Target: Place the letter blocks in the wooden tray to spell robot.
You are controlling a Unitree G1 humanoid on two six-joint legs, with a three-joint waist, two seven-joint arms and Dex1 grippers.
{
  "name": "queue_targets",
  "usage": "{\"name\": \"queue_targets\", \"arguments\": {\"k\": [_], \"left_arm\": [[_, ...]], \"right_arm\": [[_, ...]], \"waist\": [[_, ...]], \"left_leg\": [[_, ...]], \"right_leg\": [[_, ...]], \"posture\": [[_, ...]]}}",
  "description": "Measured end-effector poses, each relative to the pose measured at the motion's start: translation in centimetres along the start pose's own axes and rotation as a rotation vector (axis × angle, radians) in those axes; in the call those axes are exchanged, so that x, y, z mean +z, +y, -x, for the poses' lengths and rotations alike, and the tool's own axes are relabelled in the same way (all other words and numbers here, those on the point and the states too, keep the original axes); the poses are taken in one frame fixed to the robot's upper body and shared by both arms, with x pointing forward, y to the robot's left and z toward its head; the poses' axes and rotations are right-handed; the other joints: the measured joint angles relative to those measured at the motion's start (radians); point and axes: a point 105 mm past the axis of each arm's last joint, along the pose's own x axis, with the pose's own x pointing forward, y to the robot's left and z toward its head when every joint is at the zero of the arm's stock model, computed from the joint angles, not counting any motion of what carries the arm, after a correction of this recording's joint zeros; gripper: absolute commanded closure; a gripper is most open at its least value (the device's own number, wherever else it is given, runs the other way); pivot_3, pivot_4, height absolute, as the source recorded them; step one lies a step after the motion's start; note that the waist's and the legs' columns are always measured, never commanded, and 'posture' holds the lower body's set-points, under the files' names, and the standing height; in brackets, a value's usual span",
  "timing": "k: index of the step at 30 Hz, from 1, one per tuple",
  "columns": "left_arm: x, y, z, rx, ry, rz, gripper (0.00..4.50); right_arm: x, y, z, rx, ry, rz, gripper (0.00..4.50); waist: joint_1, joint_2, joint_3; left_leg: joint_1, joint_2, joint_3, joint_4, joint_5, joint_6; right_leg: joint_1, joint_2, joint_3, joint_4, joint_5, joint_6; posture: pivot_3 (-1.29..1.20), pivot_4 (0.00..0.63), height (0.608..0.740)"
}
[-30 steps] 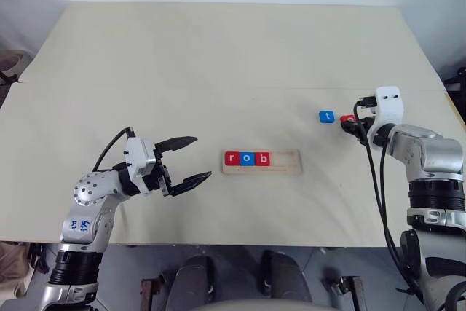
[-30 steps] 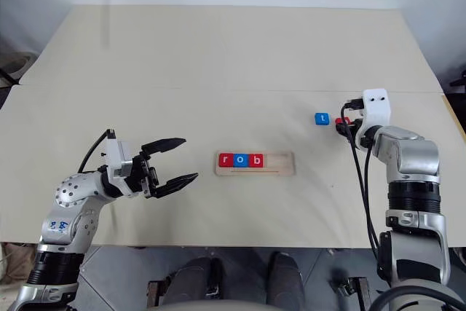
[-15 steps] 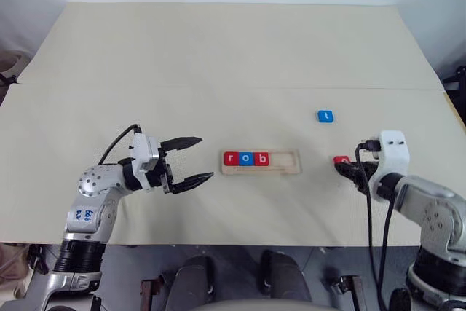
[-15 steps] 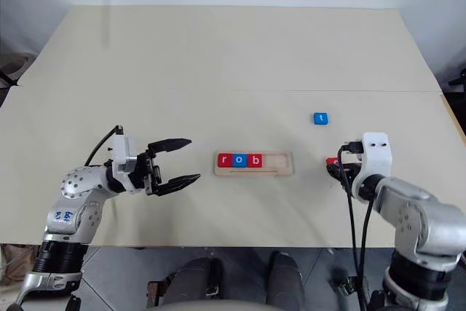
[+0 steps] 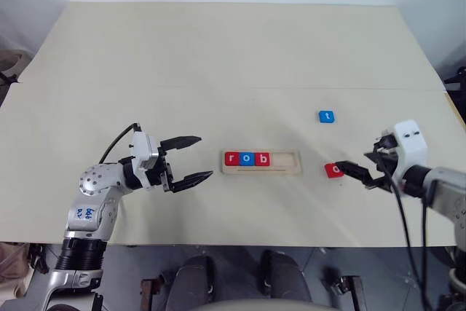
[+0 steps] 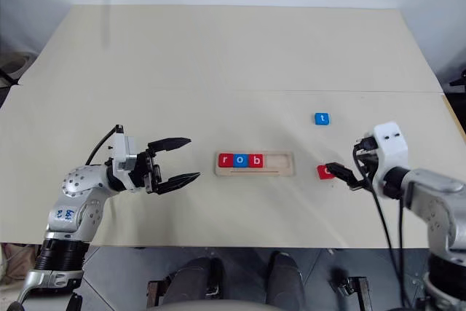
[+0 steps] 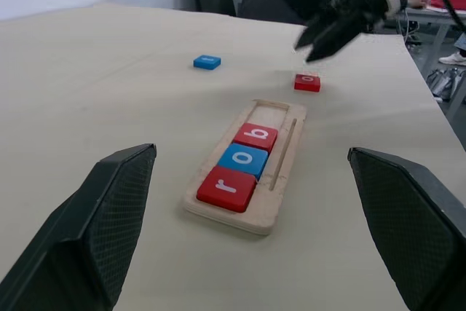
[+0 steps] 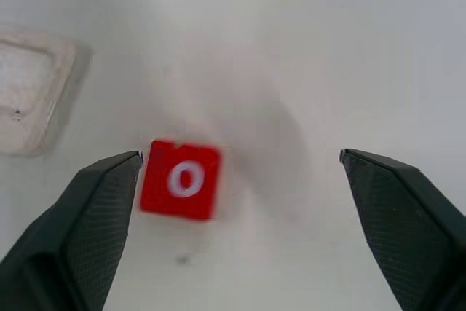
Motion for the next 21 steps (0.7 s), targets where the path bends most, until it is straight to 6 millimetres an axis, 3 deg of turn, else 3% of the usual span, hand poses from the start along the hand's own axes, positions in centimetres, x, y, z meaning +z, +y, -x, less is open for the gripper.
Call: {"name": "queue_targets", "arguments": {"k": [3, 8, 16, 19, 21], "left_arm": [[0.2, -0.1, 0.1, 0.007, -0.005, -0.015, 0.00], [0.6, -0.2, 0.3, 0.014, -0.010, -0.036, 0.00], [1.4, -1.6, 0.0, -0.076, -0.026, -0.065, 0.00], [1.5, -1.9, -0.1, -0.106, -0.022, -0.071, 0.00], [1.4, -2.1, 0.0, -0.121, -0.011, -0.070, 0.00]], "right_arm": [[0.3, 0.6, -0.2, 0.198, 0.012, 0.237, 0.02], [-1.9, -0.4, -1.3, 0.386, 0.101, 0.508, 0.02], [-2.2, -2.7, -2.7, 0.459, 0.182, 0.718, 0.02], [-2.2, -2.5, -3.0, 0.486, 0.175, 0.732, 0.65], [-2.4, -2.3, -3.0, 0.511, 0.179, 0.724, 1.30]], "waist": [[0.001, -0.001, 0.000], [0.003, -0.001, 0.001], [0.001, -0.001, 0.001], [0.002, -0.001, 0.001], [0.002, -0.001, 0.001]], "left_leg": [[0.001, 0.000, 0.000, 0.001, 0.000, 0.000], [0.001, 0.000, 0.000, 0.002, 0.000, 0.000], [0.001, 0.000, 0.001, 0.003, 0.000, -0.001], [0.001, 0.000, 0.000, 0.004, 0.000, -0.001], [0.001, 0.001, 0.000, 0.004, 0.000, -0.001]], "right_leg": [[0.001, 0.000, 0.000, -0.001, 0.000, 0.001], [0.002, 0.000, 0.000, -0.001, 0.001, 0.001], [0.002, 0.000, 0.000, -0.001, 0.001, 0.001], [0.003, 0.000, -0.001, 0.000, 0.001, 0.001], [0.003, 0.000, -0.001, 0.000, 0.001, 0.001]], "posture": [[0.00, 0.150, 0.740], [0.00, 0.150, 0.740], [0.00, 0.150, 0.740], [0.00, 0.150, 0.740], [0.00, 0.150, 0.740]]}}
